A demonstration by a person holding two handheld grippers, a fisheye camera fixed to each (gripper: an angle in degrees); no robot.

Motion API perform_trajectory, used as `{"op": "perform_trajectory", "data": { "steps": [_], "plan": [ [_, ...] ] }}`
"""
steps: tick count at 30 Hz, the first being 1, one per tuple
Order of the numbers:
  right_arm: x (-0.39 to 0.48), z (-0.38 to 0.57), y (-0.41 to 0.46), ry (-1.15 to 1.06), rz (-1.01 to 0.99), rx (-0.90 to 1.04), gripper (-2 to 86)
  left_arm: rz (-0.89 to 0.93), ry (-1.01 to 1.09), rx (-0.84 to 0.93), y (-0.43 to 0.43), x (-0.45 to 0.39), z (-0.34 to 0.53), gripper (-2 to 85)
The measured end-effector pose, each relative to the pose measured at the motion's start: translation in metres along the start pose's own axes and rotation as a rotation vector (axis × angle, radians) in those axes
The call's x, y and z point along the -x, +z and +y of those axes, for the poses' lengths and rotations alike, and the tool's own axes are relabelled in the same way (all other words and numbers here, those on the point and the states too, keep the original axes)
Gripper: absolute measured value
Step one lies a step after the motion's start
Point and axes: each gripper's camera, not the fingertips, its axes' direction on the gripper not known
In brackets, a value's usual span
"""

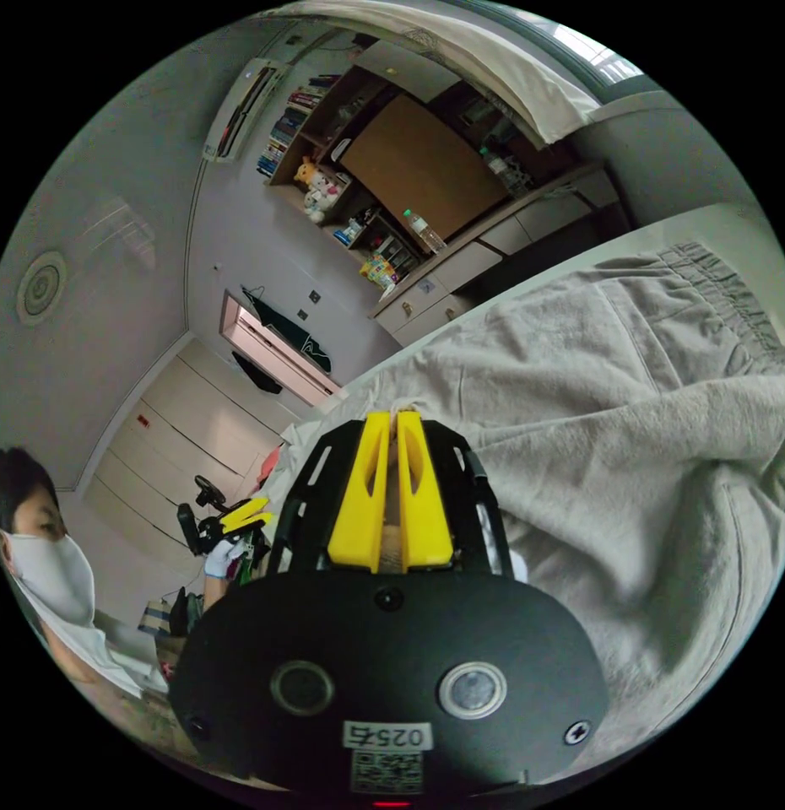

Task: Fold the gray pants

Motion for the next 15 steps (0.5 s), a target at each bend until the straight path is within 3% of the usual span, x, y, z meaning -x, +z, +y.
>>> {"op": "perform_trajectory", "data": {
  "steps": [2, 5, 8, 12, 15],
  "plan": [
    [0.002, 0.0, 0.0, -0.028, -0.048, 0.02, -0.1, -0.015, 0.062, 0.025, 0.006, -0.008, -0.006, 1.0],
    [0.004, -0.003, -0.007, -0.068, -0.269, 0.113, 1.1, -0.204, 0.123, 0.026, 0.005, -0.036, -0.005, -0.6],
    [0.021, 0.006, -0.032, -0.146, -0.487, 0.21, 4.2, -0.249, 0.032, -0.073, -0.02, -0.046, 0.014, -0.9],
    [0.087, 0.048, -0.053, -0.357, -0.429, 0.346, 7.8, -0.222, -0.228, -0.292, -0.081, -0.022, 0.055, -0.9],
    [0.146, 0.077, -0.05, -0.55, -0.287, 0.263, 9.5, -0.25, -0.31, -0.422, -0.133, -0.013, 0.077, -0.9]
  ]
}}
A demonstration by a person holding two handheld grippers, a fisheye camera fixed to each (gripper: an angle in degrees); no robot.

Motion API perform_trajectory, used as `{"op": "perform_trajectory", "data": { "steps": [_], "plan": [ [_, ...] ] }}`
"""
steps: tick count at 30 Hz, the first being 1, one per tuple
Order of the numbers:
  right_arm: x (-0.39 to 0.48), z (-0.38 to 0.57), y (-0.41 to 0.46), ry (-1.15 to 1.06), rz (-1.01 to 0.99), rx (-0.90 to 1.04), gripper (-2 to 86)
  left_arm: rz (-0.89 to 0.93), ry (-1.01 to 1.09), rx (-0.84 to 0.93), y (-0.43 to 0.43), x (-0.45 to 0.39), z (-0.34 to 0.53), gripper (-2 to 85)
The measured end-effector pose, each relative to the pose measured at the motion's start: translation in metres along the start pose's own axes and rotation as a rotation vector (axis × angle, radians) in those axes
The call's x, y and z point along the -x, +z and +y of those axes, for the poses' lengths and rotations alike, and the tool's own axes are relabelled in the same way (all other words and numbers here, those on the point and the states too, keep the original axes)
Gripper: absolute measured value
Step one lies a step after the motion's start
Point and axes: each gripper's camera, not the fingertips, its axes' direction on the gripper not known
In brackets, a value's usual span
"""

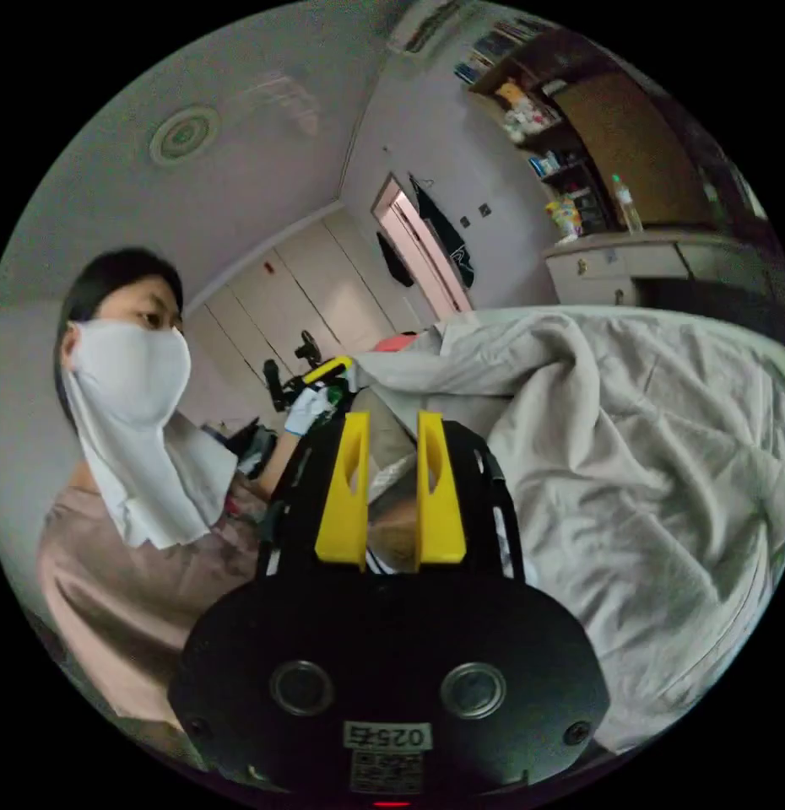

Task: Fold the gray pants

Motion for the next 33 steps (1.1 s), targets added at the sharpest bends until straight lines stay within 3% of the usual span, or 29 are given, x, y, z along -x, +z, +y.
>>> {"op": "perform_trajectory", "data": {
  "steps": [4, 6, 13, 16, 18, 27, 31, 33],
  "plan": [
    [0.076, -0.023, 0.063, -0.354, 0.308, 0.005, 9.8, 0.017, -0.061, -0.11, -0.058, 0.026, -0.01, -0.9],
    [0.099, -0.034, 0.089, -0.468, 0.357, 0.025, 9.9, -0.002, -0.066, -0.133, -0.076, 0.032, -0.01, -0.9],
    [0.086, -0.068, 0.166, -0.483, 0.009, 0.274, 13.1, -0.049, -0.143, -0.111, -0.099, 0.066, -0.011, -0.9],
    [0.073, -0.076, 0.152, -0.423, -0.213, 0.229, 15.4, -0.026, -0.183, -0.041, -0.069, 0.088, -0.013, -0.9],
    [0.069, -0.074, 0.139, -0.415, -0.198, 0.179, 15.6, -0.005, -0.198, -0.012, -0.046, 0.101, -0.016, -0.9],
    [0.018, -0.06, 0.074, -0.172, 0.338, -0.003, 4.2, 0.147, -0.358, 0.498, 0.197, 0.187, -0.023, -0.9],
    [-0.056, -0.088, 0.051, -0.113, 0.847, 0.166, -0.5, 0.179, -0.336, 0.648, 0.276, 0.191, -0.006, -0.9],
    [-0.108, -0.106, 0.049, -0.039, 0.97, 0.333, -0.8, 0.188, -0.33, 0.687, 0.297, 0.19, 0.0, -0.9]
  ]
}}
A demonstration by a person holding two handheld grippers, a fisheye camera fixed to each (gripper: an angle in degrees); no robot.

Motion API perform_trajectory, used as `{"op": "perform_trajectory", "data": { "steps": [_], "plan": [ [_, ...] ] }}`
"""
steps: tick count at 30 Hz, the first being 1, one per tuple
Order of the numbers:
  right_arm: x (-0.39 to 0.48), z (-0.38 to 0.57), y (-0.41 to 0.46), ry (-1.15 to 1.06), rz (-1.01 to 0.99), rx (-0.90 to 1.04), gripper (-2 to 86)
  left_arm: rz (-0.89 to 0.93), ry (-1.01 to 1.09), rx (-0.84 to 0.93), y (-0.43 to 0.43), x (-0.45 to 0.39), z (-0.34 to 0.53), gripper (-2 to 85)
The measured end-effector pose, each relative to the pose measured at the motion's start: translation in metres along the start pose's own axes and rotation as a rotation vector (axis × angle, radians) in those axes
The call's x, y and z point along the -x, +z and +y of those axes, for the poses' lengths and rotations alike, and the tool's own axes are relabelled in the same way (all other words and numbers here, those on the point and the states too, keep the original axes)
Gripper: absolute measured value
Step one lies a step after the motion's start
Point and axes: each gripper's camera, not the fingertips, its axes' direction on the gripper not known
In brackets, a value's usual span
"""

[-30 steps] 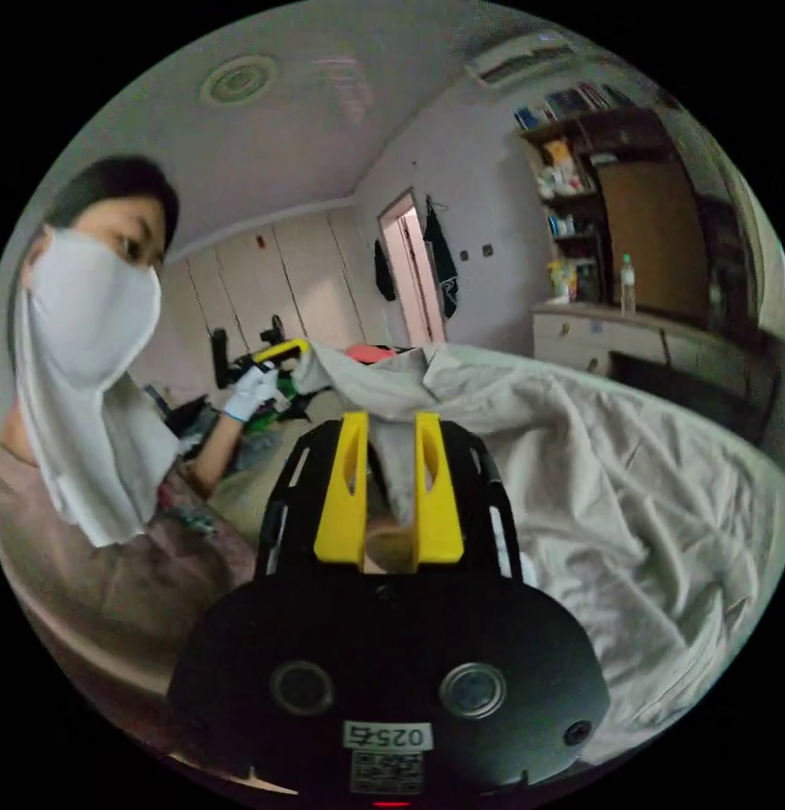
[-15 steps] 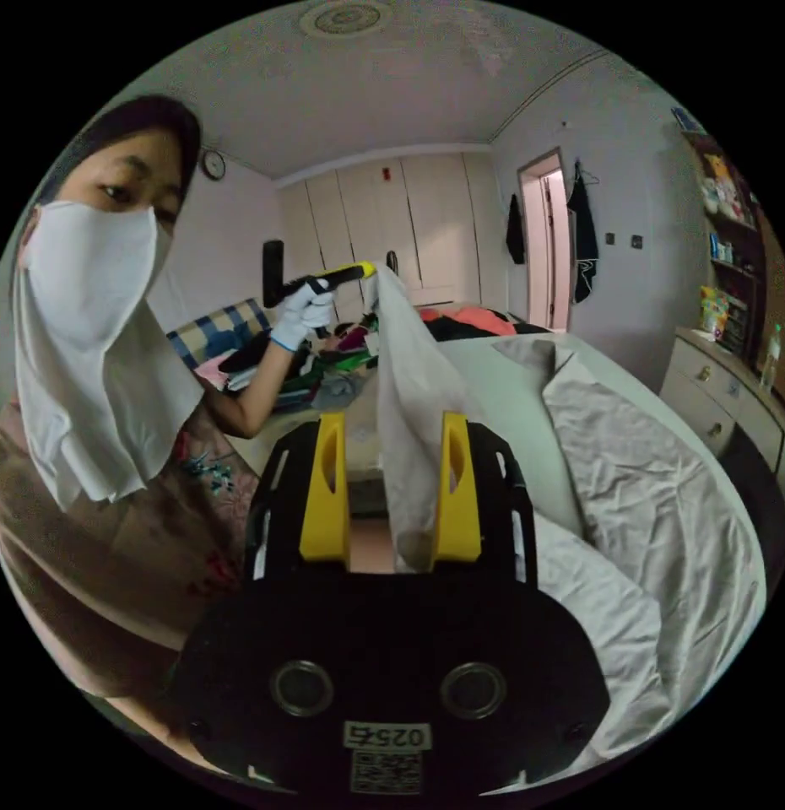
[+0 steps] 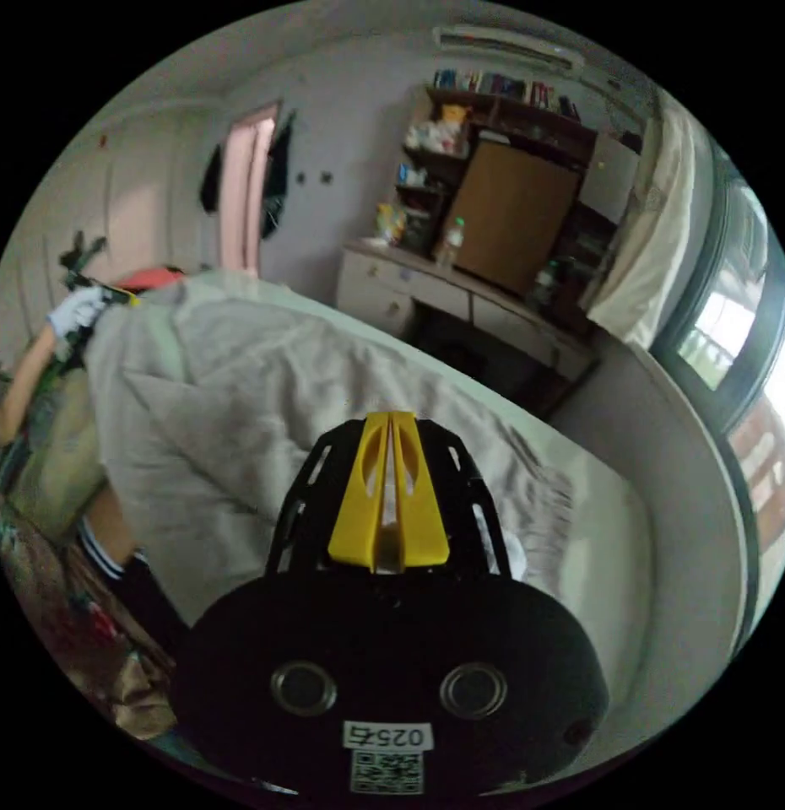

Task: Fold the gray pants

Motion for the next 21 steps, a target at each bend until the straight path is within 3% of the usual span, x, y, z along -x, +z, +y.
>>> {"op": "perform_trajectory", "data": {
  "steps": [6, 8, 15, 21],
  "plan": [
    [-0.116, -0.032, 0.106, 0.186, -0.037, 0.333, -0.9, 0.067, -0.026, -0.007, 0.021, 0.02, -0.021, -0.9],
    [-0.137, -0.038, 0.115, 0.232, -0.049, 0.314, -1.0, 0.108, -0.051, 0.003, 0.028, 0.03, -0.029, -0.9],
    [-0.184, -0.06, 0.171, 0.17, 0.267, 0.436, -1.0, 0.185, -0.074, 0.03, 0.062, 0.035, -0.068, -0.9],
    [-0.269, -0.031, 0.168, 0.491, 0.042, 0.34, -1.0, 0.209, -0.013, 0.064, 0.078, 0.031, -0.08, -1.1]
  ]
}}
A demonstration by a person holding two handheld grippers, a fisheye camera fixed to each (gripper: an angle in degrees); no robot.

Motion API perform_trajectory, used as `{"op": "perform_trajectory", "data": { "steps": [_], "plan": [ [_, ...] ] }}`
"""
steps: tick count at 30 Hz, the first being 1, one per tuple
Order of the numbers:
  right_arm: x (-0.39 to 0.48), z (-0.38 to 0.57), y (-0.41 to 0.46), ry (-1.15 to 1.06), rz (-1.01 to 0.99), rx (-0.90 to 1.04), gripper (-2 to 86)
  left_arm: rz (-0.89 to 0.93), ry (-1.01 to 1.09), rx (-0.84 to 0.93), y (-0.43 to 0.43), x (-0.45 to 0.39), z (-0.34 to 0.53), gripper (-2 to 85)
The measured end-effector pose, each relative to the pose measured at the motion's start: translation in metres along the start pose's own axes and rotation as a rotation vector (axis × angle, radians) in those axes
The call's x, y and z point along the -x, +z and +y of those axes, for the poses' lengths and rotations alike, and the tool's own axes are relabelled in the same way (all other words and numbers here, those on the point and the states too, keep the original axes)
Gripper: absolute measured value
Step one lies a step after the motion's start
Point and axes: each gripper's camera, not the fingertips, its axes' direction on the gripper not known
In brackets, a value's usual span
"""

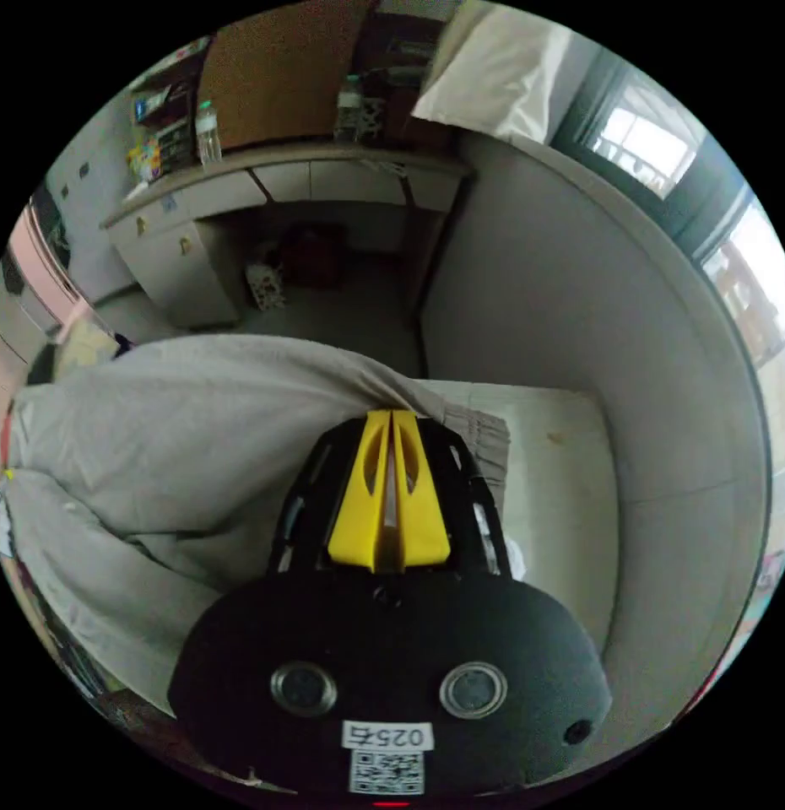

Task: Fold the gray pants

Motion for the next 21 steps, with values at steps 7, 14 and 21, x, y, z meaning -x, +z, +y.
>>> {"op": "perform_trajectory", "data": {
  "steps": [7, 14, 21],
  "plan": [
    [-0.031, 0.123, -0.095, -0.105, -0.285, -0.339, -0.9, 0.261, 0.001, -0.282, -0.052, 0.021, 0.084, 0.9],
    [-0.035, 0.257, -0.119, -0.121, -0.371, -0.199, -1.0, 0.331, 0.311, -0.094, 0.005, -0.11, 0.152, -0.7],
    [-0.033, 0.287, -0.101, -0.25, -0.014, -0.018, -1.0, -0.042, 0.387, 0.054, 0.073, -0.162, 0.139, -1.1]
  ]
}}
